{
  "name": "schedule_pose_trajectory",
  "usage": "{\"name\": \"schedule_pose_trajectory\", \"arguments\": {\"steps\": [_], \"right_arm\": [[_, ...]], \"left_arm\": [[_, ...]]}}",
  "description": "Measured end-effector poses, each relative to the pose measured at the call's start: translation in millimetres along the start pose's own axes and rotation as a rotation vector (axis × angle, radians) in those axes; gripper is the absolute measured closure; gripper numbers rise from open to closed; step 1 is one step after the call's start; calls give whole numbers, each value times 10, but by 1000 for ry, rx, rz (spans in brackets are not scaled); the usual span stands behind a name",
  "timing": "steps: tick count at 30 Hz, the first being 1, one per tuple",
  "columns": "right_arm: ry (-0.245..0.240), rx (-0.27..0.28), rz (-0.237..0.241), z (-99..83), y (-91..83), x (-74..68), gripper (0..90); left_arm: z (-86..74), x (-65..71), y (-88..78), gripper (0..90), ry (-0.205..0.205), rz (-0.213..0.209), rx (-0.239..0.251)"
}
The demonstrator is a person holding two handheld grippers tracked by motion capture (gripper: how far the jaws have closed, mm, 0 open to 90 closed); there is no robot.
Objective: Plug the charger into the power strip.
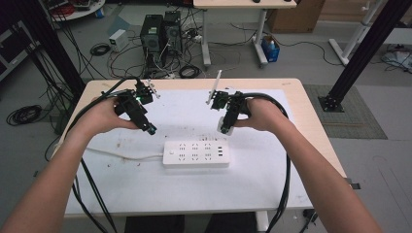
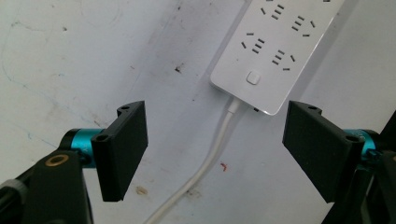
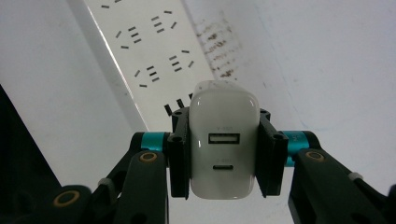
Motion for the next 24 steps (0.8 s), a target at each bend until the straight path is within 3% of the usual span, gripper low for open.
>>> {"name": "schedule_pose_trajectory", "arguments": {"steps": [3,6,7,8,16,24], "right_arm": [[-81,-14,16,101,135,-67,625],[-88,-16,20,127,169,-99,625],[-107,-27,28,156,212,-127,625],[-160,-37,30,199,294,-161,625],[-273,-77,42,331,591,-255,626],[-308,-92,60,376,724,-279,625]], "left_arm": [[-21,16,-15,224,5,3,0],[-42,38,-27,224,0,0,10],[-67,43,-37,224,3,1,8],[-82,43,-41,224,4,2,7],[-209,72,-63,209,2,0,5],[-299,57,-92,209,-10,9,13]]}}
Point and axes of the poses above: each handheld gripper's, and its own axes: y roughly forward along the jaws, z roughly out of its top, x roughly to its right, the point moved 4 cm from there along y, roughly forward along the jaws, and after that the axes turned 1 degree about -z, right-handed, at the moved point
